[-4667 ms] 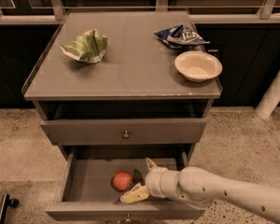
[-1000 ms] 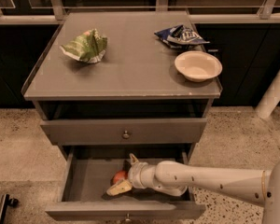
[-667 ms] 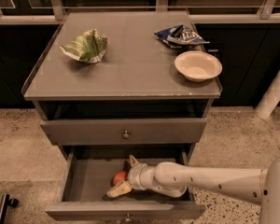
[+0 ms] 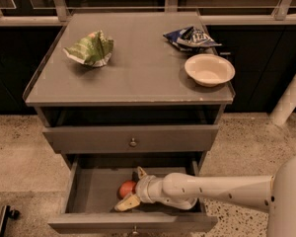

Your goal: Pick apple from middle drawer and place on counter

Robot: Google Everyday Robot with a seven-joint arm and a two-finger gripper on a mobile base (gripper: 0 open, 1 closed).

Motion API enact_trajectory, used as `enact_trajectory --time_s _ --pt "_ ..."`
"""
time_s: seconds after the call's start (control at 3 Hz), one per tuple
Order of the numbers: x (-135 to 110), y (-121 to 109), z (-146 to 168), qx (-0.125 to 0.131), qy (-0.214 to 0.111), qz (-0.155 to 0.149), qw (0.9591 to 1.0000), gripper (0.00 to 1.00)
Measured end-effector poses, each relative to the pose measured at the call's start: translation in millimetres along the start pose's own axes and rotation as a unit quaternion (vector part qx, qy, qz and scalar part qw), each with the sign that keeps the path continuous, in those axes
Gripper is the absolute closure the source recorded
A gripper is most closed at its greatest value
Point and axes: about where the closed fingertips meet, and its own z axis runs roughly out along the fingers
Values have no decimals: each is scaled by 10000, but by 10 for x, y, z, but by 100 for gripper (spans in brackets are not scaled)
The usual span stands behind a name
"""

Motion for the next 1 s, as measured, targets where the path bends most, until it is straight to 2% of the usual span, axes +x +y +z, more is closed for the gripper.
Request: enact_trajectory --time_s 0.67,1.0 --pt "78 -2 50 21 102 -23 9999 0" --pt "79 -1 50 21 103 -23 9999 18"
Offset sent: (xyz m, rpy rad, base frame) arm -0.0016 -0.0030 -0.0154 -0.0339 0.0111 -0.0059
